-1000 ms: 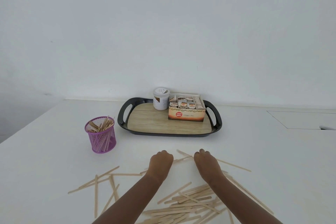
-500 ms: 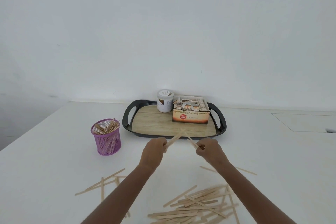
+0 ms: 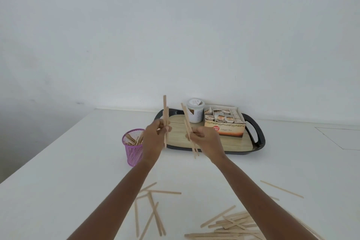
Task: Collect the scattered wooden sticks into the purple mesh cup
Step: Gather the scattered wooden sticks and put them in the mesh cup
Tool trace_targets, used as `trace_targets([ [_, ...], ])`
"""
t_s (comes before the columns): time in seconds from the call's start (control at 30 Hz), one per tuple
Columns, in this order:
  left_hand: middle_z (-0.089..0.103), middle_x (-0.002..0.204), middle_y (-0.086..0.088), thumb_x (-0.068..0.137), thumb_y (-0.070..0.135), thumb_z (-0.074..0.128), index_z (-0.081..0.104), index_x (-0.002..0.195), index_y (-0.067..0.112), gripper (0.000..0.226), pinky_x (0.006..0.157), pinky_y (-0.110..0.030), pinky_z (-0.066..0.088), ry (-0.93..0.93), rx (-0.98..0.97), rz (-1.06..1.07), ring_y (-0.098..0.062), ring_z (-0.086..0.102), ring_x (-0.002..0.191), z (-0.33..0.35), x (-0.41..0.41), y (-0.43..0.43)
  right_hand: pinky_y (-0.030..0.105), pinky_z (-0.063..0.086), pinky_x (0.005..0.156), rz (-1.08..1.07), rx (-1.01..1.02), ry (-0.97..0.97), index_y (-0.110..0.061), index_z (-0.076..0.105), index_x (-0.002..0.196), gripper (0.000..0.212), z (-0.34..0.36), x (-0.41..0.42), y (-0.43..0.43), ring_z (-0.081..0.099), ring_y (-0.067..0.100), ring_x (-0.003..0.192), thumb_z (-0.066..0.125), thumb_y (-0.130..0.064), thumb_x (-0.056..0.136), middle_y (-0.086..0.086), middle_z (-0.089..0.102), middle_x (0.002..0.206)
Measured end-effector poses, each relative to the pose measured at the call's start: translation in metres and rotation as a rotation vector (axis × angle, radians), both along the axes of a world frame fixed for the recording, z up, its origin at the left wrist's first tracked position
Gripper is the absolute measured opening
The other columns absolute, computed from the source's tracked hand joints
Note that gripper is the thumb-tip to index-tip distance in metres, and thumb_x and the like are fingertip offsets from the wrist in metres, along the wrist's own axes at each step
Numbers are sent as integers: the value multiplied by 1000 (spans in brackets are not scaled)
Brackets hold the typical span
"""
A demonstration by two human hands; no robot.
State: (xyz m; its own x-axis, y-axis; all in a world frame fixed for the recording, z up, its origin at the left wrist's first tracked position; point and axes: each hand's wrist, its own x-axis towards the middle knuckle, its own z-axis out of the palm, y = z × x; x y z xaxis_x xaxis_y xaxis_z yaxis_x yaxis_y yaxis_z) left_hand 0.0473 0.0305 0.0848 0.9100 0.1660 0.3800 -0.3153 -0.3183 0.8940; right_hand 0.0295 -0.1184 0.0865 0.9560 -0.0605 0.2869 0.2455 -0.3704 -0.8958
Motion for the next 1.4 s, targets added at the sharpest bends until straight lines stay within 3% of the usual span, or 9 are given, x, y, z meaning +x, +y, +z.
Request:
trace_targets([
  [0.13,67,89,-4,88,-1,53,64,95,0,13,66,-4,45,-69,-65,72,-17,62,81,20,13,32,31,52,81,29,172,-31,1,70,84,17,16,16,35,63,16,72,54,3,81,18,71,83],
  [0.27,67,92,-5,89,-2,53,62,99,-3,14,67,-3,46,-120,-91,124,-17,63,86,30,27,61,9,52,69,63,323,-67,2,70,89,19,31,33,66,65,1,65,53,5,82,11,69,84],
  [0.4,70,99,-14,89,-2,53,61,100,-5,14,81,-22,47,-90,-58,166,-19,62,89,26,37,81,7,51,68,93,437,-92,4,68,95,19,36,52,96,65,-5,63,54,4,83,10,68,88],
  [0.53,70,101,-18,89,-2,52,62,98,-5,13,82,-25,43,-34,-26,176,-18,61,87,15,46,90,10,52,72,102,497,-76,5,66,98,19,30,70,124,65,7,73,55,2,84,15,68,92],
  [0.77,68,95,-13,90,-5,50,62,97,-3,15,58,-6,45,30,-18,159,-20,61,86,-9,62,94,9,52,69,44,384,-21,4,67,97,18,1,95,148,64,7,73,55,1,84,22,71,98],
  [1.13,59,72,3,87,-7,49,61,96,-2,16,55,-1,42,102,48,111,-19,57,72,-31,71,99,23,50,74,51,169,115,-1,68,97,17,-19,105,150,64,20,85,59,-3,82,21,71,100],
  [1.23,64,100,-10,88,-3,53,55,116,0,28,71,-7,41,115,62,77,-28,60,98,-29,70,101,32,51,91,83,105,153,-5,61,111,30,-16,102,145,62,21,103,61,0,81,15,66,113],
  [1.3,56,128,-13,88,2,57,47,129,3,43,92,-14,34,125,69,62,-26,50,122,-26,67,102,20,51,82,97,81,180,-10,51,123,45,-14,98,140,56,15,105,59,0,81,9,60,124],
  [1.4,39,147,-9,90,11,57,36,139,9,53,100,-13,23,80,116,60,-21,30,139,-21,56,103,5,41,66,78,60,164,-13,44,130,54,-11,90,129,49,12,113,55,3,80,6,53,133],
])
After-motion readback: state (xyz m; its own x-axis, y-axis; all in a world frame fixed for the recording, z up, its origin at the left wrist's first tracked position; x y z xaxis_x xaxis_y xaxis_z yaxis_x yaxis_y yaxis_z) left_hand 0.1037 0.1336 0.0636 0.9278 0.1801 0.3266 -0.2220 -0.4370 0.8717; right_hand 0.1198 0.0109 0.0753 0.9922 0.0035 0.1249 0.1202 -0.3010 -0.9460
